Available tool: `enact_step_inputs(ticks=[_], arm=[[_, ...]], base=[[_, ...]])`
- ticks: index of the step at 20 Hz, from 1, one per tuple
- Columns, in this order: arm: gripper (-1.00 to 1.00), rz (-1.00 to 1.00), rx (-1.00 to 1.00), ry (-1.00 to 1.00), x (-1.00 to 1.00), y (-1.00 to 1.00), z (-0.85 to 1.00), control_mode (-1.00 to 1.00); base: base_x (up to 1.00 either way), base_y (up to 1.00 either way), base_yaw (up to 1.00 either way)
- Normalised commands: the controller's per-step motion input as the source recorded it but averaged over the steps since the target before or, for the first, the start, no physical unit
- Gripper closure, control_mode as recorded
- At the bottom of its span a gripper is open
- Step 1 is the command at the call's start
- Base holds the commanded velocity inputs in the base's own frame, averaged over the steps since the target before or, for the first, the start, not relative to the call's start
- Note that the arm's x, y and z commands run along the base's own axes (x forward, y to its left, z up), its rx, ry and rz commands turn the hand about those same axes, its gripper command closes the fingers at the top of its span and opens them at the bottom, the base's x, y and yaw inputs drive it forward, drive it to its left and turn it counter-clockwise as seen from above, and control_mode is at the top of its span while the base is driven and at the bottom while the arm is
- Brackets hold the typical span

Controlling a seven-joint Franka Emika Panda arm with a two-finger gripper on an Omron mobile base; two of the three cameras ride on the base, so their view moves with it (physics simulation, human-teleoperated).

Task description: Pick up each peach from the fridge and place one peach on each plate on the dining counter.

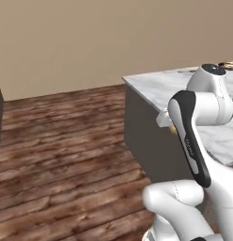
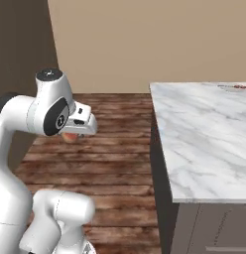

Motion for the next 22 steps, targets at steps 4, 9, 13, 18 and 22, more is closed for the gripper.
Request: enact_step_inputs(ticks=[4, 9, 13, 18, 22], arm=[[1.0, 0.0, 0.0, 0.0, 0.0, 0.0, 0.0, 1.0], [1.0, 0.0, 0.0, 0.0, 0.0, 0.0, 0.0, 1.0], [1.0, 0.0, 0.0, 0.0, 0.0, 0.0, 0.0, 1.0], [1.0, 0.0, 0.0, 0.0, 0.0, 0.0, 0.0, 1.0], [1.0, 0.0, 0.0, 0.0, 0.0, 0.0, 0.0, 1.0]], base=[[1.0, 1.0, -0.52], [1.0, 1.0, -0.51], [1.0, 1.0, -0.5], [1.0, 1.0, -0.47], [1.0, 1.0, -0.44]])
